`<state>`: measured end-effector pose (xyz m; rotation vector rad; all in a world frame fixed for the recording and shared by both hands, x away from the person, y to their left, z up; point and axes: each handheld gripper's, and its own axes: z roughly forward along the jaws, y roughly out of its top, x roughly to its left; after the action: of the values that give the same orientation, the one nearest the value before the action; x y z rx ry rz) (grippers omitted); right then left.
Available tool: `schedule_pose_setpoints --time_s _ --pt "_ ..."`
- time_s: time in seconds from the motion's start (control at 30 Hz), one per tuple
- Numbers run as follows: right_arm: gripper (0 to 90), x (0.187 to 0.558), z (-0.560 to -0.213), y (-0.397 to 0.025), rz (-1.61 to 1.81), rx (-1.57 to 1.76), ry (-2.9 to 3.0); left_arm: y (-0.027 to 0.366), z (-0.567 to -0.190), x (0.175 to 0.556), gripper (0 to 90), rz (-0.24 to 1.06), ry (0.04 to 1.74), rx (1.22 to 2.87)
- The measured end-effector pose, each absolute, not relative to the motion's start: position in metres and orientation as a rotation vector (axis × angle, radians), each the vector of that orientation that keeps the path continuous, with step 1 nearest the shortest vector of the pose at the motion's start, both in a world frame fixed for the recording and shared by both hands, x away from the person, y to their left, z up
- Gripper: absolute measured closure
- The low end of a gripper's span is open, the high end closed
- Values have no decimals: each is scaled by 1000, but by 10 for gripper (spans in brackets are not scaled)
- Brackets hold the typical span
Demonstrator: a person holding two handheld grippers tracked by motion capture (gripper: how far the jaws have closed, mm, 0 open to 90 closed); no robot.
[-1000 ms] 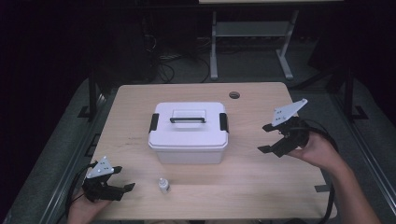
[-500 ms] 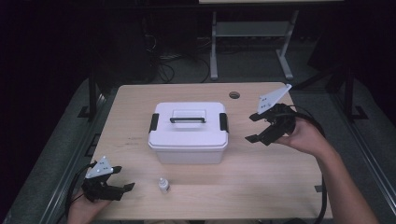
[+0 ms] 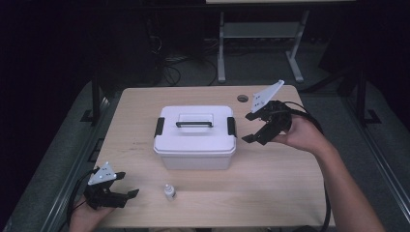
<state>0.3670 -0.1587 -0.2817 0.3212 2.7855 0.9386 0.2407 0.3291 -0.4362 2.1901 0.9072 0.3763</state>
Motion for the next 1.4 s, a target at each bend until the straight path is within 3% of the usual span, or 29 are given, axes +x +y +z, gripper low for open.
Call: schedule_pose_setpoints --time_s 1.4 --pt "253 397 -264 -85 984 152 2823 332 -436 240 168 372 914 2170"
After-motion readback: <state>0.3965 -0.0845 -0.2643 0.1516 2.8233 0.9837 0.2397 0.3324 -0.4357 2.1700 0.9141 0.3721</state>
